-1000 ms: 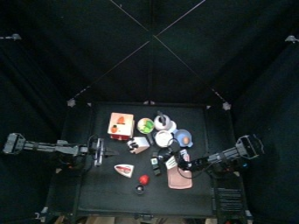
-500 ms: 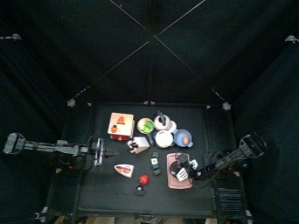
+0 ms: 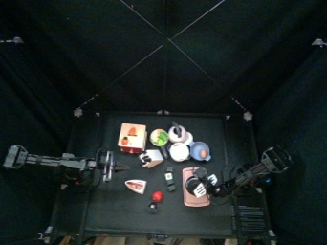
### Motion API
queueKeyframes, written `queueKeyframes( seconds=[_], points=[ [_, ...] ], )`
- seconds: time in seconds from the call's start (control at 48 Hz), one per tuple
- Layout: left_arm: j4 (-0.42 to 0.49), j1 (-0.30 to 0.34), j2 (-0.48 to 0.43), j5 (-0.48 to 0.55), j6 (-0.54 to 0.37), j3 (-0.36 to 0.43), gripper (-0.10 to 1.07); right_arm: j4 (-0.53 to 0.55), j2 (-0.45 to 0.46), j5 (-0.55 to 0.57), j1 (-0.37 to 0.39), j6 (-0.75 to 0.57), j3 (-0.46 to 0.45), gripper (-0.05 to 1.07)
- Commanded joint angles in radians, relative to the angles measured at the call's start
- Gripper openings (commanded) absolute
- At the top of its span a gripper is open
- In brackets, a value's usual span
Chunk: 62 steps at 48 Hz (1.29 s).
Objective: Put pot lid on plate
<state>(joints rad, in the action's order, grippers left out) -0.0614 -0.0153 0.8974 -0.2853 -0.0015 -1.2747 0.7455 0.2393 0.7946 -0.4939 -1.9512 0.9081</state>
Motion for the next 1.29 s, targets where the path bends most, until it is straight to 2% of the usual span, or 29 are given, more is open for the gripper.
queueKeyframes(
  seconds=[0.0,1.0,1.271],
  points=[
    [-0.002,0.002,-0.005,-0.003,0.000,0.012,0.00,-0.005,0.012,0.000,0.000,0.003,-0.008,0.86],
    [-0.002,0.000,-0.005,-0.005,0.000,0.012,0.00,-0.011,0.005,-0.002,0.002,0.003,-0.014,0.86],
    [-0.002,0.002,-0.005,-0.005,-0.002,0.011,0.00,0.005,-0.018,-0.040,0.046,0.005,-0.044,0.86]
  ],
)
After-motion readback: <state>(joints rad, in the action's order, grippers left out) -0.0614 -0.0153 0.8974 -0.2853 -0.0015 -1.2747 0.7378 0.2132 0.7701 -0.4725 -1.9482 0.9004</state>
